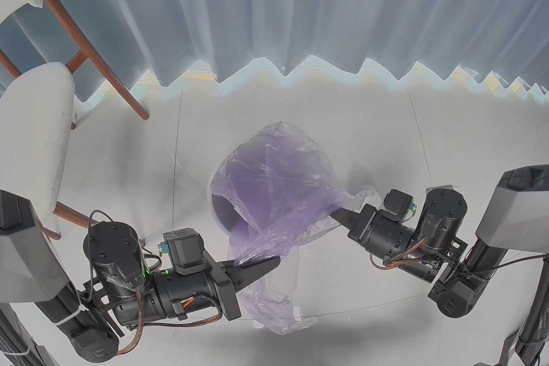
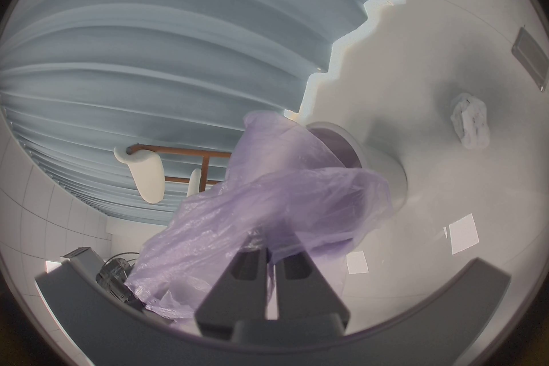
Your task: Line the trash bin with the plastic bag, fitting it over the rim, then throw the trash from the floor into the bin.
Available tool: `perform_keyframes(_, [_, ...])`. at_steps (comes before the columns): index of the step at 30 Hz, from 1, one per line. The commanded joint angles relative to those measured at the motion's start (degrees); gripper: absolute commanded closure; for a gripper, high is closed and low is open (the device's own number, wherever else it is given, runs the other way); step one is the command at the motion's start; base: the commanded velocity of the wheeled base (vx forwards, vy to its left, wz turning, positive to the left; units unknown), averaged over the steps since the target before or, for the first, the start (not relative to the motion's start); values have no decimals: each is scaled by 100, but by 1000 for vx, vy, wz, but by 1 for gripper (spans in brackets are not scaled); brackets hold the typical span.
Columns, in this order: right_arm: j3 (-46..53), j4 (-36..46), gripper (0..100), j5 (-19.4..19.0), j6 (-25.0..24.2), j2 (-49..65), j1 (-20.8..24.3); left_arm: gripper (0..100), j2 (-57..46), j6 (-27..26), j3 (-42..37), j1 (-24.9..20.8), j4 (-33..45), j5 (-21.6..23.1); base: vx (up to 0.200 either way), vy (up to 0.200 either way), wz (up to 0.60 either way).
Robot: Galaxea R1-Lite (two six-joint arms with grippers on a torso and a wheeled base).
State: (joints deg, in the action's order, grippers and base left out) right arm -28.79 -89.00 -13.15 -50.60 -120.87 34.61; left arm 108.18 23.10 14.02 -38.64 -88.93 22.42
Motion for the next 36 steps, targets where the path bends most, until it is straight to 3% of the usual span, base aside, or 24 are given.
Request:
perform_keyframes(1, [67, -82, 100, -12, 15, -191, 11, 100, 19, 1, 13, 41, -1, -1, 0, 0, 0])
perform_keyframes(8, [14, -91, 100, 15, 481, -429, -16, 100, 45, 10, -22, 50, -1, -1, 0, 0, 0])
perform_keyframes(9, [5, -91, 100, 23, 516, -420, -16, 0, 37, 28, -40, 68, -1, -18, 0, 0, 0])
perform_keyframes(17, [-82, -91, 100, 32, 543, -393, -86, 0, -69, 476, 31, 103, -1, -71, 0, 0, 0])
perform_keyframes(24, [-144, -91, 100, 32, 543, -367, -200, 0, -69, 502, 39, 437, 16, -176, 0, 0, 0])
perform_keyframes(33, [-320, -91, 100, 59, 508, -376, -376, 0, 195, 371, -224, 375, 16, -176, 0, 0, 0])
perform_keyframes(36, [-390, -91, 100, 76, 481, -411, -446, 0, 520, 1, -409, 296, 7, -168, 0, 0, 0])
